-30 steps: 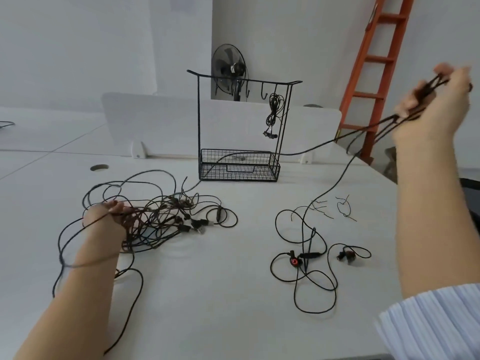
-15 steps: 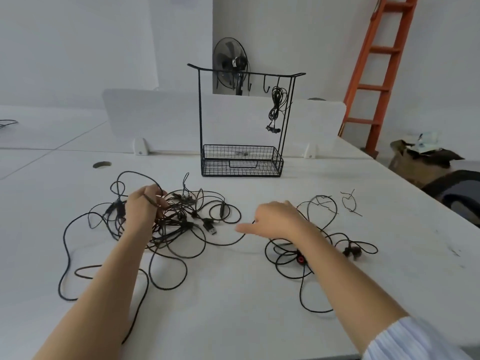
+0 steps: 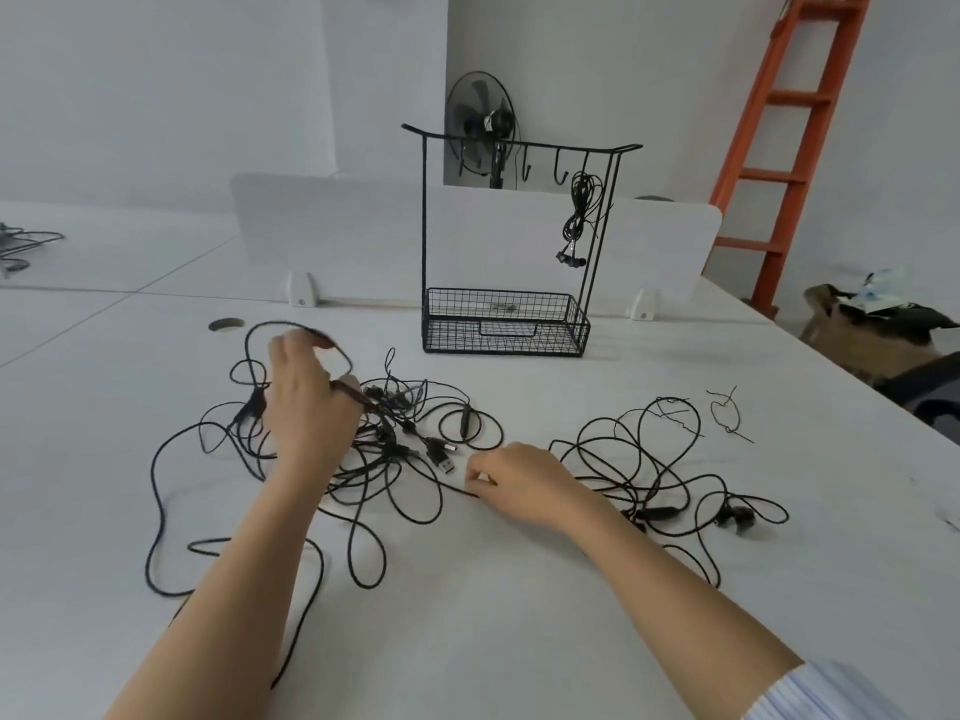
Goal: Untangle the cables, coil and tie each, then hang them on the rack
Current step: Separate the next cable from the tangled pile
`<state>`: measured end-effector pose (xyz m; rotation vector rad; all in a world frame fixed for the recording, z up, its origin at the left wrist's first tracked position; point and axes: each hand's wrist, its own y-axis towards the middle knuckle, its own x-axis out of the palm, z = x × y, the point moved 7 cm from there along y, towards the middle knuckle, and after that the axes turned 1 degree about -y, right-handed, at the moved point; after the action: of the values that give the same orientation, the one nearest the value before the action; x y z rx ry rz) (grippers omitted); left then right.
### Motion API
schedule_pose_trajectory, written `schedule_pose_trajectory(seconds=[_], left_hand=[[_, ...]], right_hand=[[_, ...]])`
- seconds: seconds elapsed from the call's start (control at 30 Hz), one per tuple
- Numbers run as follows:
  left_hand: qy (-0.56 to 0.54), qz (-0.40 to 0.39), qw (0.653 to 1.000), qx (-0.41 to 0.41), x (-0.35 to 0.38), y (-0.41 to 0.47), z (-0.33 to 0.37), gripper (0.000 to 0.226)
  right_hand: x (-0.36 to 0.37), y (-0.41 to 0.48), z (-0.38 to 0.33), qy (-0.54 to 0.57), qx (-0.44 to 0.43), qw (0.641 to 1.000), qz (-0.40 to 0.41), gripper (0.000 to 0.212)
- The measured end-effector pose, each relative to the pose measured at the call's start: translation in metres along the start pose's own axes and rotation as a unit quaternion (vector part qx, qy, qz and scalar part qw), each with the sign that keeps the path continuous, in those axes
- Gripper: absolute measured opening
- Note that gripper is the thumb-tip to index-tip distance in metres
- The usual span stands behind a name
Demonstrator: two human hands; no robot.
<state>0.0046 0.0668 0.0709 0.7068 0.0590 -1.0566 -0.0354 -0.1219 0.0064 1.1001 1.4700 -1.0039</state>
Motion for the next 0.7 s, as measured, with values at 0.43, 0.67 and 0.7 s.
schedule_pose_trajectory(seconds=[0.43,0.67,0.7], left_hand=[[0.020,0.003,0.984,0.176,-0.025,0.009,0.021,0.047],[-0.233,-0.544,0.802,0.081,0.044,-0.052,0.037,0.055],[-0.166,-0.539,0.824,0.055,0.056,-0.058,0.029,0.061]], right_hand=[[-0.042,-0.015,0.031,0.132,0.039,0.987,0.083,0.024],[-0.082,-0.020,0.015,0.283,-0.014,0.932,0.225,0.019],[-0.091,-0.022,0.012,0.300,-0.024,0.921,0.247,0.018]])
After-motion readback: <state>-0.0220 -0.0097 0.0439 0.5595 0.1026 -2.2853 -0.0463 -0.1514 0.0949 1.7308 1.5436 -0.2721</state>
